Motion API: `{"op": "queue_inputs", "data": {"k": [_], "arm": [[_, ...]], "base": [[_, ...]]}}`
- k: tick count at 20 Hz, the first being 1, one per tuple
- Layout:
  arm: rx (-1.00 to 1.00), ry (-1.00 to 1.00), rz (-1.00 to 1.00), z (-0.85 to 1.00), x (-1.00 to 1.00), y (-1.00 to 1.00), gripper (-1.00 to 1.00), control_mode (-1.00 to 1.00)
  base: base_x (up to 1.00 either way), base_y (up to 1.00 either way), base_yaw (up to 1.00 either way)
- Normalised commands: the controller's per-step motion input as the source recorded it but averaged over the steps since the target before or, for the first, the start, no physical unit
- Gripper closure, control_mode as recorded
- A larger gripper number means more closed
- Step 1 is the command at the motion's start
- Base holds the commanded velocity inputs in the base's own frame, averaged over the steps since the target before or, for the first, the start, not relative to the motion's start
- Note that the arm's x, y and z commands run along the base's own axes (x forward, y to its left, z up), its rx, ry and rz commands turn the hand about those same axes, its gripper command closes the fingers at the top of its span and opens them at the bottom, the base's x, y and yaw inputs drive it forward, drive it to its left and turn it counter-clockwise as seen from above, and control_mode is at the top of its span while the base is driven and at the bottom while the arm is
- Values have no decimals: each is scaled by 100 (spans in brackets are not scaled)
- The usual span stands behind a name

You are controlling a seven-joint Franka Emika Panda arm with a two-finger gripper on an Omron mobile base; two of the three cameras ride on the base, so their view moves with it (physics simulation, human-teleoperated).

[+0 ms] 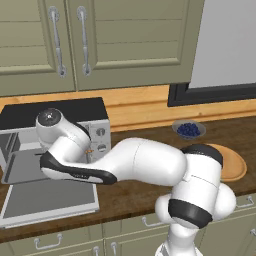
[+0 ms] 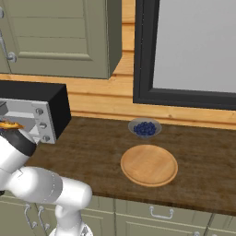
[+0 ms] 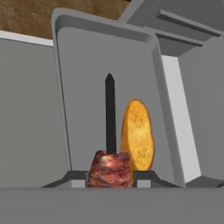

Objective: Pick up the kebab skewer and baguette bread, and place them inside the toaster oven. Close the toaster oven door and start by setting the timer.

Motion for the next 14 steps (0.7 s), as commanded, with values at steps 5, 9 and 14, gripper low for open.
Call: {"op": "queue_inputs", "data": {"k": [5, 9, 14], "arm": [[0, 0, 0, -47, 27, 0, 100, -100], [0, 2, 0, -17, 28, 1, 100, -100], [0, 9, 0, -2, 26, 9, 100, -100]], "base": [[0, 0, 0], [0, 0, 0], [0, 0, 0]]}}
